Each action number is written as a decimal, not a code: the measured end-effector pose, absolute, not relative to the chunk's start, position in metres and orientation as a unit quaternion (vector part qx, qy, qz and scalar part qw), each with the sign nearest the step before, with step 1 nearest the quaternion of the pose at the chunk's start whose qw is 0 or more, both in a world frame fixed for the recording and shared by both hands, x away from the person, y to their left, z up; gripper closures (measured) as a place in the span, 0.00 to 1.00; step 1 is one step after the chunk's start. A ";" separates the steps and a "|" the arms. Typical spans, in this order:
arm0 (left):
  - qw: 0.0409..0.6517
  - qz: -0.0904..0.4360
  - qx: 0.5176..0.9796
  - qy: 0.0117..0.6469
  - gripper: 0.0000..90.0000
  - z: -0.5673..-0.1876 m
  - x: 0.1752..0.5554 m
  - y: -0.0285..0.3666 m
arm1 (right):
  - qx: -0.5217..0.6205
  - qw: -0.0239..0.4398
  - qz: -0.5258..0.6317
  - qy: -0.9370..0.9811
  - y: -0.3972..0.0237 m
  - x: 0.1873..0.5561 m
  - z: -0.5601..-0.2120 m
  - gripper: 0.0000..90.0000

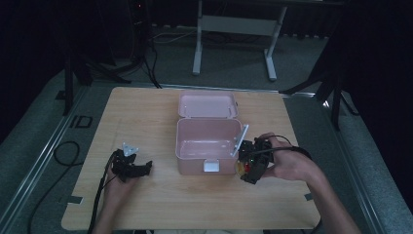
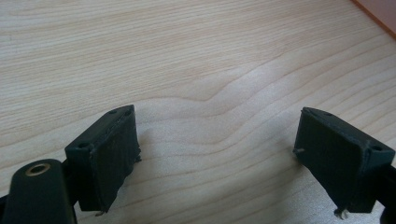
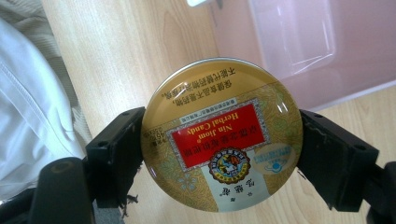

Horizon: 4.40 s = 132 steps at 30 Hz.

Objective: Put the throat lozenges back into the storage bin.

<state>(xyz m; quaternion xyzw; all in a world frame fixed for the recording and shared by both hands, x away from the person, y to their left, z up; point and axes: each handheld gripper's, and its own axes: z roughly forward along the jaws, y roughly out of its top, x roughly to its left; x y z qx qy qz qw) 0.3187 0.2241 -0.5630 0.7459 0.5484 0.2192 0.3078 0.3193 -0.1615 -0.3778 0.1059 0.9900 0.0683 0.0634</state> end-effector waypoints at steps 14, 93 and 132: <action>0.308 0.219 0.746 0.548 0.16 -0.563 0.319 0.224 | 0.123 0.069 0.075 0.987 -0.158 0.339 -0.367 0.22; 0.307 0.219 0.747 0.547 0.15 -0.563 0.319 0.224 | 0.151 0.046 0.056 0.986 -0.123 0.396 -0.376 0.22; 0.309 0.219 0.747 0.547 0.15 -0.563 0.319 0.224 | 0.262 0.111 0.173 0.943 -0.190 0.345 -0.396 0.15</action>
